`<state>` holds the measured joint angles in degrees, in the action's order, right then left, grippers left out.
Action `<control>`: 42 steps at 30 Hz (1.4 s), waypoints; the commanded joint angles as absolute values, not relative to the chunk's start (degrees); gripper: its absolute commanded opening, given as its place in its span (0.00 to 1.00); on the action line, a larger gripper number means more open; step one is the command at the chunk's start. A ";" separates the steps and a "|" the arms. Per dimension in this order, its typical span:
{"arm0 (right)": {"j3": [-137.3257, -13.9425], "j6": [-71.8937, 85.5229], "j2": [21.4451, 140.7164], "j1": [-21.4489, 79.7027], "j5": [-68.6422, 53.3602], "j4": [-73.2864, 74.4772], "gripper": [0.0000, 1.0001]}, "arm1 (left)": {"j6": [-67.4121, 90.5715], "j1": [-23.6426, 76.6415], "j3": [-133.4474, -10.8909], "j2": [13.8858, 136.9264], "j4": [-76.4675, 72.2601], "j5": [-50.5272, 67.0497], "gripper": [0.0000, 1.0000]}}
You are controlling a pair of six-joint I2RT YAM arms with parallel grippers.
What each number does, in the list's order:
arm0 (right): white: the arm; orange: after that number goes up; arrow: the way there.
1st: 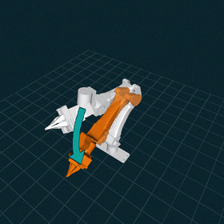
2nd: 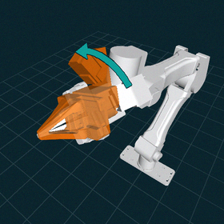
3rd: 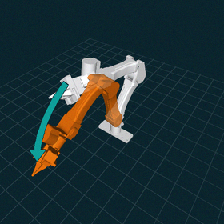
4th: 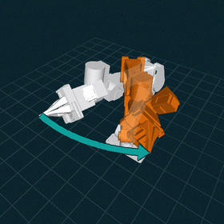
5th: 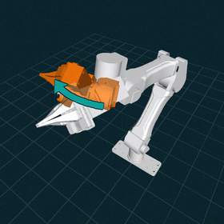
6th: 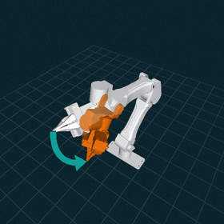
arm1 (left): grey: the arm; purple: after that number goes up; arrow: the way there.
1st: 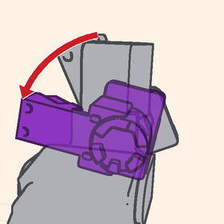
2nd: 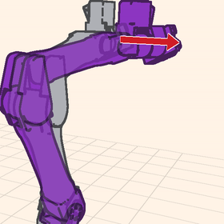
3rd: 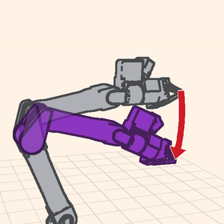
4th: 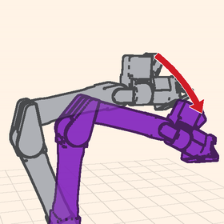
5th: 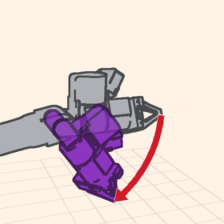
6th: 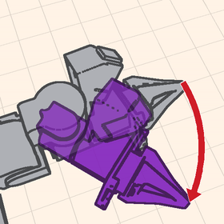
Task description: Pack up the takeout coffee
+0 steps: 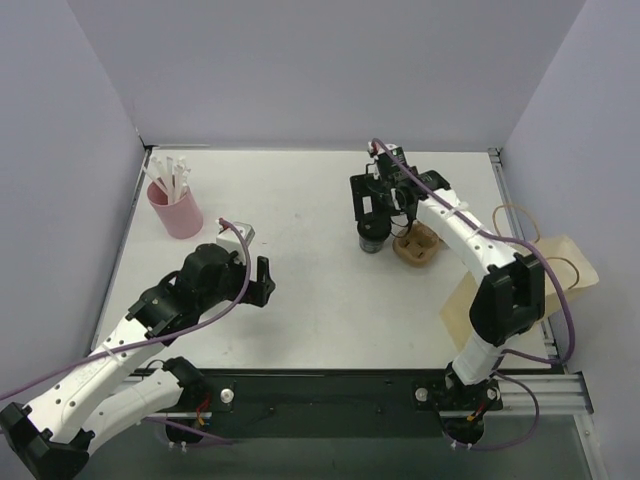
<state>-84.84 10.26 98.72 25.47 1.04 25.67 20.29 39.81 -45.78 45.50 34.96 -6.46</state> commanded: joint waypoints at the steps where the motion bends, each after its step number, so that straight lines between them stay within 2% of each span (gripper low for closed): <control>1: -90.17 10.02 87.92 25.57 1.49 32.68 1.00 | 21.70 40.17 -47.29 43.86 34.63 -11.15 0.97; 4: -90.18 12.12 80.46 26.63 4.91 36.90 1.00 | 24.17 39.99 -46.85 42.55 35.16 -15.55 0.97; 13: -92.90 19.07 62.16 28.39 26.00 59.92 1.00 | 22.59 40.52 -46.67 41.84 35.42 -14.15 0.97; 17: -91.68 22.67 57.75 28.13 26.63 68.00 0.97 | 22.59 41.13 -46.67 41.66 35.77 -12.75 0.97; 22: -81.50 26.18 55.64 27.86 25.93 69.26 0.90 | 22.15 41.75 -46.32 40.26 35.42 -11.87 0.97; 25: -76.14 28.21 55.02 27.86 24.09 69.35 0.82 | 22.50 43.32 -45.79 39.73 35.33 -12.74 0.97; 28: -73.31 28.83 54.58 27.86 23.91 68.82 0.70 | 22.59 45.96 -46.32 39.99 36.30 -14.41 0.97; 29: -72.87 28.13 54.32 27.86 23.38 67.95 0.59 | 22.50 47.01 -46.41 40.08 36.39 -14.59 0.97; 31: -73.12 27.16 53.70 28.21 21.54 67.41 0.45 | 22.50 48.16 -46.32 40.17 36.47 -15.03 0.97; 32: -74.43 26.20 53.53 28.73 21.01 67.50 0.34 | 22.59 48.51 -46.41 40.17 36.65 -15.46 0.97; 34: -76.72 25.84 53.17 29.53 19.78 68.72 0.23 | 22.59 49.31 -46.58 40.17 37.00 -16.26 0.97; 35: -78.64 26.10 53.09 30.49 19.51 69.17 0.15 | 22.59 49.31 -46.58 40.08 37.09 -16.43 0.97; 38: -80.07 27.68 52.38 32.07 15.48 69.52 0.04 | 22.50 49.31 -46.58 39.64 37.09 -16.87 0.97; 42: -75.25 36.26 48.62 37.33 10.64 65.58 0.02 | 22.50 49.31 -46.41 38.24 36.91 -17.75 0.97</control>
